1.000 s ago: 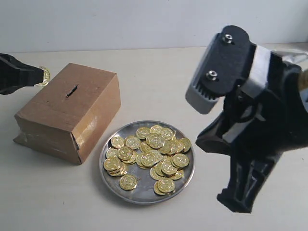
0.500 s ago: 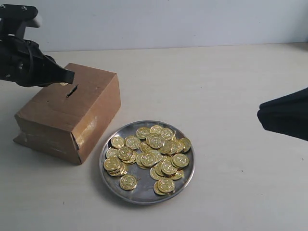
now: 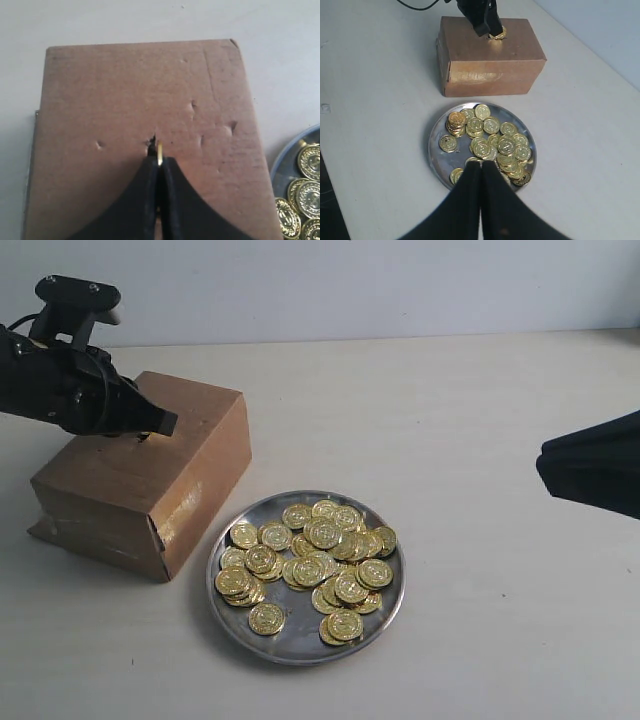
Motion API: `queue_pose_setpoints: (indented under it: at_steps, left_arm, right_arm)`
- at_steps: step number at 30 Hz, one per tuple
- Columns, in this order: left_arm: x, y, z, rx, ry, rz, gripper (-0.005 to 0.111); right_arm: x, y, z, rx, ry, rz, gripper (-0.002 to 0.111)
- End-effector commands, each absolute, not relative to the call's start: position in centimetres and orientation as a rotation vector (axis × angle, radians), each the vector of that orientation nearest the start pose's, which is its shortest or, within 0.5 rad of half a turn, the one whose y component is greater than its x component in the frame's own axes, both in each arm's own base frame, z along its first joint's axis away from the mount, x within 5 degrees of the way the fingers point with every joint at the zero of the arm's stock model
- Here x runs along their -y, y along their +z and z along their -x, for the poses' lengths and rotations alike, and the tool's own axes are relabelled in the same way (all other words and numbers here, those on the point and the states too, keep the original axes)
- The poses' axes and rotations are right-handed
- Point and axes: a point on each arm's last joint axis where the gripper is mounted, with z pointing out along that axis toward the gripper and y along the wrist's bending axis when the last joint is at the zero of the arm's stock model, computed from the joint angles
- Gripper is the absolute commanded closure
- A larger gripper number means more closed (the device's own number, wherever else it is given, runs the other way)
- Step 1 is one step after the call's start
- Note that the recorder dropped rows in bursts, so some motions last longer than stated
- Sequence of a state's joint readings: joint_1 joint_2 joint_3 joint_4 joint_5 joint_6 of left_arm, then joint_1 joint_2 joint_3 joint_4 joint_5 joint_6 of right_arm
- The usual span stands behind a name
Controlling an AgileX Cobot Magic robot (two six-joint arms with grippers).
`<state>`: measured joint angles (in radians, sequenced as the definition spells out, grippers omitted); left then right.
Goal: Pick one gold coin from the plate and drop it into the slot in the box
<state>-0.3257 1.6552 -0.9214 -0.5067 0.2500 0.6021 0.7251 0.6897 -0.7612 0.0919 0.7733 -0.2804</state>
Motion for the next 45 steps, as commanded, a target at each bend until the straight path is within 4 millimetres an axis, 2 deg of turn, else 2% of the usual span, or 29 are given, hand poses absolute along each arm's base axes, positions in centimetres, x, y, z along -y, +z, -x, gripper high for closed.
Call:
queue_pose_setpoints:
  at_steps: [1, 4, 11, 14, 17, 20, 23, 28, 33, 38, 45]
  left_arm:
    - [11.9, 20.0, -31.3, -2.370, -0.247, -0.578, 0.107]
    - [11.9, 20.0, -31.2, -2.377, -0.251, -0.583, 0.103]
    - [11.9, 20.0, -31.2, -2.386, -0.261, -0.559, 0.063]
    - [11.9, 20.1, -31.1, -2.386, -0.264, -0.558, 0.056]
    - [12.1, 21.2, -31.0, -2.385, -0.291, -0.577, 0.057]
    - [12.3, 23.5, -30.7, -2.350, -0.320, -0.599, 0.059]
    - [12.1, 26.5, -30.0, -2.283, -0.330, -0.625, 0.067]
    - [11.5, 31.2, -27.8, -2.156, -0.335, -0.633, 0.077]
    - [10.6, 34.9, -25.1, -2.035, -0.337, -0.622, 0.078]
    - [10.0, 36.9, -23.3, -1.960, -0.336, -0.613, 0.078]
    - [9.9, 37.5, -22.8, -1.939, -0.335, -0.609, 0.078]
  right_arm:
    - [-8.7, 34.1, -9.0, -1.938, 0.348, 1.029, 0.108]
    - [-8.7, 34.1, -9.0, -1.938, 0.348, 1.029, 0.108]
    - [-8.7, 34.1, -9.0, -1.939, 0.350, 1.027, 0.108]
    - [-8.7, 34.1, -9.0, -1.939, 0.350, 1.027, 0.108]
    - [-8.7, 34.1, -9.0, -1.938, 0.348, 1.029, 0.108]
    - [-8.7, 34.1, -9.0, -1.938, 0.348, 1.029, 0.108]
    - [-8.7, 34.1, -9.0, -1.938, 0.348, 1.029, 0.108]
    - [-8.7, 34.1, -9.0, -1.939, 0.354, 1.027, 0.108]
    - [-8.7, 34.1, -9.0, -1.941, 0.363, 1.025, 0.108]
    - [-8.7, 34.1, -9.0, -1.943, 0.367, 1.022, 0.108]
    - [-8.7, 34.1, -9.0, -1.942, 0.366, 1.024, 0.108]
